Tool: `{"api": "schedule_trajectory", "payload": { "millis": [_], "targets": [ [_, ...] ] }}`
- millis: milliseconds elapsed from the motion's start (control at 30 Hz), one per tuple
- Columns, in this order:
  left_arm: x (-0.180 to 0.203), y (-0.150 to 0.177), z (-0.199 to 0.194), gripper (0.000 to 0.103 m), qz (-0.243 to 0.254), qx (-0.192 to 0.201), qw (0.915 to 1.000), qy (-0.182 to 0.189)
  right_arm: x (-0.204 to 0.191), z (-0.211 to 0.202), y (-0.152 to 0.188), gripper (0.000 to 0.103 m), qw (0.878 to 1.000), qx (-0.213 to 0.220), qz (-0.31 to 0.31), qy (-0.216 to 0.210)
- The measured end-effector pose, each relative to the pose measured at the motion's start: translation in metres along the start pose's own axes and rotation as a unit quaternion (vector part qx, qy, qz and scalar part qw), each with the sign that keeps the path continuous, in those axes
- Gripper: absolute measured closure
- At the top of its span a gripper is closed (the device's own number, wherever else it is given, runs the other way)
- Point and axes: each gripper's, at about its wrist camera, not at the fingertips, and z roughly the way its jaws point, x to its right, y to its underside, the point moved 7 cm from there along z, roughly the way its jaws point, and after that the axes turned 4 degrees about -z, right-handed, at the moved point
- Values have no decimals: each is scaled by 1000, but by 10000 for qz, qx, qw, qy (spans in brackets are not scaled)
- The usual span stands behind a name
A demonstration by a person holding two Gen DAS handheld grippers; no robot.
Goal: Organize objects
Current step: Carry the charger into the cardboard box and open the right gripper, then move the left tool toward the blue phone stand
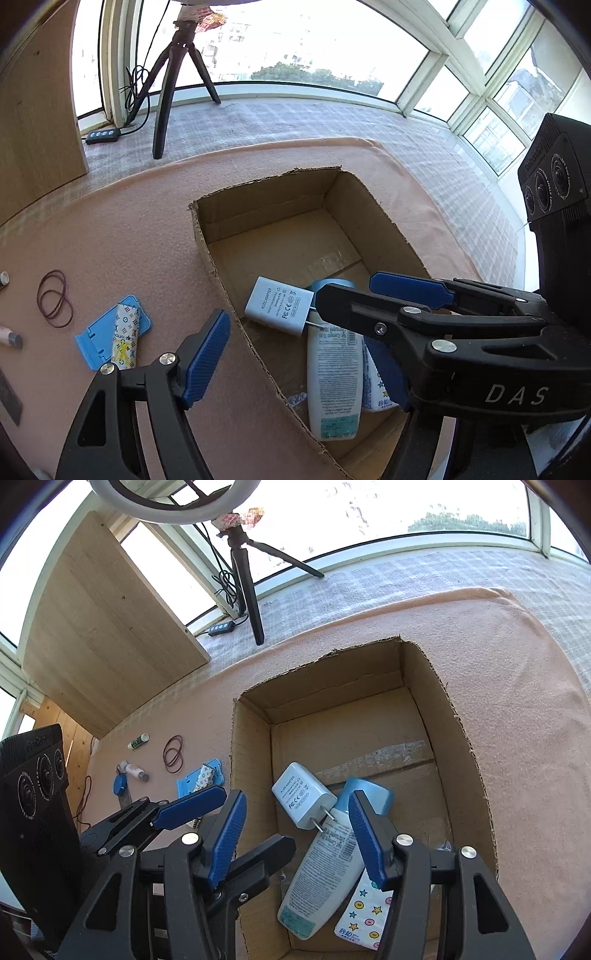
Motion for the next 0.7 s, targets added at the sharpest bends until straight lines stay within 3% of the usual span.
{"api": "schedule_trajectory", "payload": {
  "millis": [567, 700],
  "targets": [
    [-45, 3, -46, 25, -240, 220, 9995, -55, -5, -20, 11, 49, 9996, 254, 81, 23],
    [-72, 1, -50, 25, -400, 251, 9985, -267, -1, -30, 17, 49, 9992, 331, 201, -50]
  ]
}}
